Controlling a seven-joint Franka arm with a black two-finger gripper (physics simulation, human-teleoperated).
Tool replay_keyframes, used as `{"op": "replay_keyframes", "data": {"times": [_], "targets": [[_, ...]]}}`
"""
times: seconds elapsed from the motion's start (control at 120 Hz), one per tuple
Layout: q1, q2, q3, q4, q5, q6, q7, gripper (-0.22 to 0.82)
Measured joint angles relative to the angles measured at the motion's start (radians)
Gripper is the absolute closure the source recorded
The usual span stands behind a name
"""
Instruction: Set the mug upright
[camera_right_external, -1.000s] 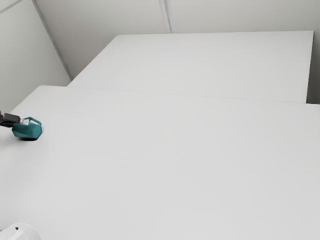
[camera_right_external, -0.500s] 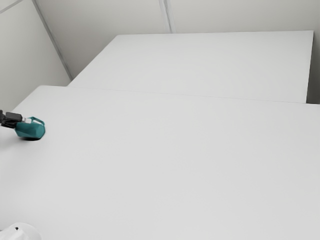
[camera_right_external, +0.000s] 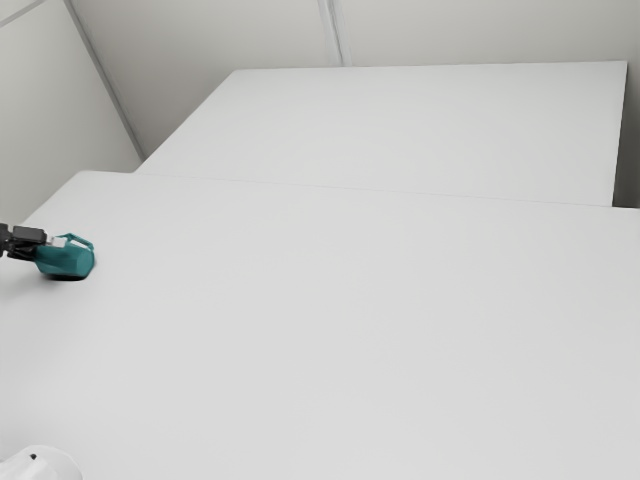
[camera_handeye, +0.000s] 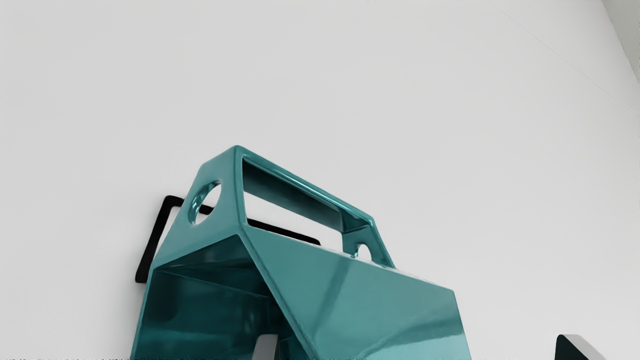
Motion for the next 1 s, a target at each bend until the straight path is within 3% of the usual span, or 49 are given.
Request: {"op": "replay_keyframes", "data": {"times": [0.167, 0.425, 0.7, 1.0], "targets": [[0.008, 0.0, 0.0, 0.0, -0.008, -0.01, -0.004, 0.04], [0.012, 0.0, 0.0, 0.0, -0.01, -0.017, -0.007, 0.21], [0.01, 0.009, -0.004, 0.002, -0.01, -0.013, -0.01, 0.33], [0.011, 0.009, -0.008, 0.002, -0.008, -0.011, -0.012, 0.57]]}}
